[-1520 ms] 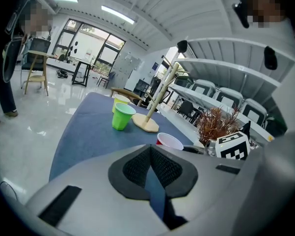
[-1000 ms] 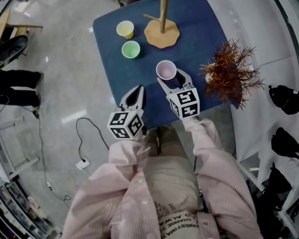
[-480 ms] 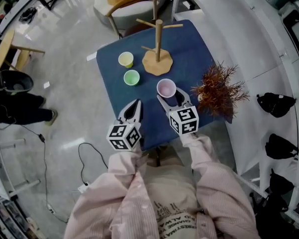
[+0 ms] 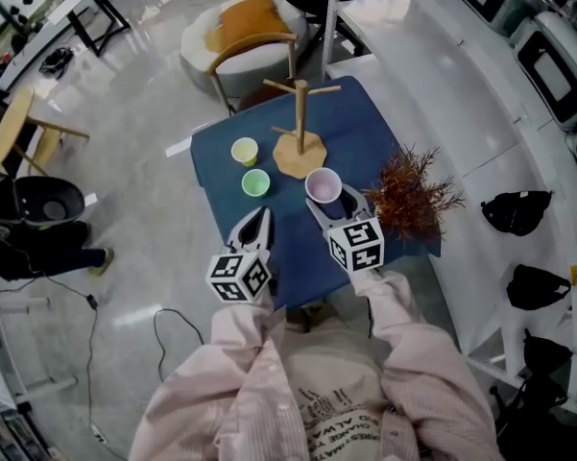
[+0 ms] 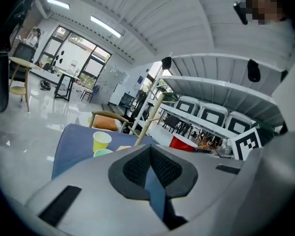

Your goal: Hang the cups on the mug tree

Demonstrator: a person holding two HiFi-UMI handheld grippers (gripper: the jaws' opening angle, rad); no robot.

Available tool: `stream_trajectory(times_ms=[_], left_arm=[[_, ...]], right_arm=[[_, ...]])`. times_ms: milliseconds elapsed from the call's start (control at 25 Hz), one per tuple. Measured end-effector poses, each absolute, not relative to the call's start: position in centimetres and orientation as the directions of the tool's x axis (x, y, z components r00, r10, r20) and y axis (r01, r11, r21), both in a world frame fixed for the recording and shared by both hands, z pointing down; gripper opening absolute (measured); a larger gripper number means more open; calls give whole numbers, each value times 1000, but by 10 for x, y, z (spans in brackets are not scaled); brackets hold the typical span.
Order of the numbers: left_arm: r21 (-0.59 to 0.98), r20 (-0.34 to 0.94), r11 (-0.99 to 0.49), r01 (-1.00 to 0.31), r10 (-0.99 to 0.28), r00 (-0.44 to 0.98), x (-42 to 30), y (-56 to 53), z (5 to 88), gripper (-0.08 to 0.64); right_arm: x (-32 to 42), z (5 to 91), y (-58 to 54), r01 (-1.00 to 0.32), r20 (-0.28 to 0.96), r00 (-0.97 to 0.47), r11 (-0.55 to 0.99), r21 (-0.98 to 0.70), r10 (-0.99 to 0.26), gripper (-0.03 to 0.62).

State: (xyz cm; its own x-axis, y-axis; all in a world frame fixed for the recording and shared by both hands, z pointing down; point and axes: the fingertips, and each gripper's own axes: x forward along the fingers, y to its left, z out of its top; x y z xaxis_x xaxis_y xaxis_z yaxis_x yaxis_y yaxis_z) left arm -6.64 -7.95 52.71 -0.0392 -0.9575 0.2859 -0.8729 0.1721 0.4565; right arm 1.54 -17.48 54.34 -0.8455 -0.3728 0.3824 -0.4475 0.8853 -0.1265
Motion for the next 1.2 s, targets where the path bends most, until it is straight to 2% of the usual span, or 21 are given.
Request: stream_trajectory(times_ms=[680, 920, 1200], left_arm=[[401, 181, 53, -915, -983, 22, -75, -110, 470, -2], [389, 157, 39, -920, -987, 25, -81, -121, 458, -2], [384, 148, 25, -923, -988, 35, -83, -132, 450, -2]], right_arm=[[4, 486, -245, -577, 470, -702, 814, 63, -535, 259], [2, 471, -270, -588, 497, -658, 798, 130, -566, 259], [0, 457, -300, -545, 530, -585, 782, 303, -613, 259]])
